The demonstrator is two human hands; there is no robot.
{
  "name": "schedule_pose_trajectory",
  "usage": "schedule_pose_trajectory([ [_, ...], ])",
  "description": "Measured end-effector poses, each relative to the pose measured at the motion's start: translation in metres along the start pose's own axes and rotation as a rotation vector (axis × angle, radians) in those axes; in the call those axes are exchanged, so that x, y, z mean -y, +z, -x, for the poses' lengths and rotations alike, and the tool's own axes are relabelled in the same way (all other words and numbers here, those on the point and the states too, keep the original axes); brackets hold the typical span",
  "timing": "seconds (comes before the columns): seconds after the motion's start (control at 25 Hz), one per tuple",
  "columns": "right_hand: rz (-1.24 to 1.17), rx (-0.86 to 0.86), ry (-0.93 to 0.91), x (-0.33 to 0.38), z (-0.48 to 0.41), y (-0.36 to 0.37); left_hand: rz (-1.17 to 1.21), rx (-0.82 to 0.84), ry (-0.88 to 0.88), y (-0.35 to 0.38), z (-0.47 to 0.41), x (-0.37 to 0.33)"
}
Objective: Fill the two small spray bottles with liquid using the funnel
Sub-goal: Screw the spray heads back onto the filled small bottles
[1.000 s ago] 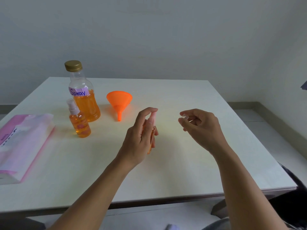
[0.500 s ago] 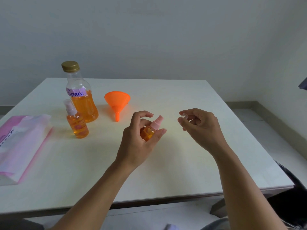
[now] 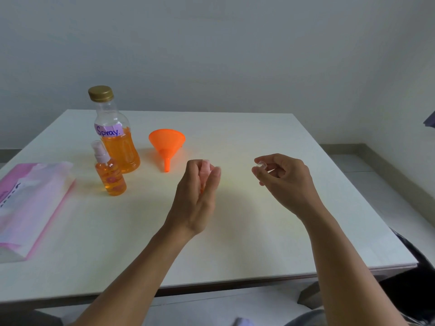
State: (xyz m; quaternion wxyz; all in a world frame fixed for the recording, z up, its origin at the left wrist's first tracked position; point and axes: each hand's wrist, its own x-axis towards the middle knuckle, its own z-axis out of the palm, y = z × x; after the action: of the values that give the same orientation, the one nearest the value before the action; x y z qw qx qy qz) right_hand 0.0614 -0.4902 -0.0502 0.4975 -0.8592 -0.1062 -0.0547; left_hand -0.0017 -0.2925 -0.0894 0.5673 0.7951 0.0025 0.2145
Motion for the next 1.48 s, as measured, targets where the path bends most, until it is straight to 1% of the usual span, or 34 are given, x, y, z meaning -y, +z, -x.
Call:
schedule_pose_trajectory([
  [0.08,0.002,0.000,0.002,-0.001,0.000,0.000,0.057,0.070,-0.046,0.000,0.001,0.002],
  [0.2,-0.002,0.001,0.009,-0.002,0.000,-0.001,-0.059,0.195,-0.025,0.000,0.002,0.007],
  [0.24,-0.002,0.000,0.008,-0.002,0.000,-0.001,-0.088,0.196,-0.009,0.000,0.001,0.008],
  [0.32,-0.006,-0.001,0.004,-0.002,0.000,-0.001,-0.080,0.145,0.013,-0.001,-0.001,0.009],
  [0.4,-0.008,-0.005,0.001,-0.003,-0.001,-0.002,-0.064,0.098,0.073,-0.002,-0.001,0.010],
  [0.48,-0.006,-0.014,0.001,-0.003,-0.001,-0.003,-0.080,0.094,0.126,0.000,0.000,0.009],
  [0.56,-0.006,-0.024,0.005,-0.003,-0.001,-0.004,-0.132,0.104,0.169,0.002,0.001,0.008],
  [0.68,-0.009,-0.043,-0.002,-0.002,0.000,-0.007,-0.271,0.072,0.244,0.005,-0.002,0.011],
  [0.8,-0.047,-0.071,-0.007,-0.001,-0.001,-0.011,-0.335,0.035,0.223,0.010,-0.008,0.012],
  [1.0,-0.094,-0.133,-0.011,-0.002,-0.002,-0.021,-0.480,0.116,0.198,0.016,-0.021,0.010],
  [1.12,-0.087,-0.141,-0.019,-0.003,-0.003,-0.022,-0.601,0.102,0.223,0.016,-0.030,0.009],
  [1.36,-0.095,-0.142,-0.027,-0.002,-0.004,-0.022,-0.622,0.059,0.189,0.021,-0.030,0.008],
  [1.48,-0.095,-0.116,-0.039,0.001,-0.002,-0.017,-0.505,0.050,0.195,0.018,-0.024,0.002],
])
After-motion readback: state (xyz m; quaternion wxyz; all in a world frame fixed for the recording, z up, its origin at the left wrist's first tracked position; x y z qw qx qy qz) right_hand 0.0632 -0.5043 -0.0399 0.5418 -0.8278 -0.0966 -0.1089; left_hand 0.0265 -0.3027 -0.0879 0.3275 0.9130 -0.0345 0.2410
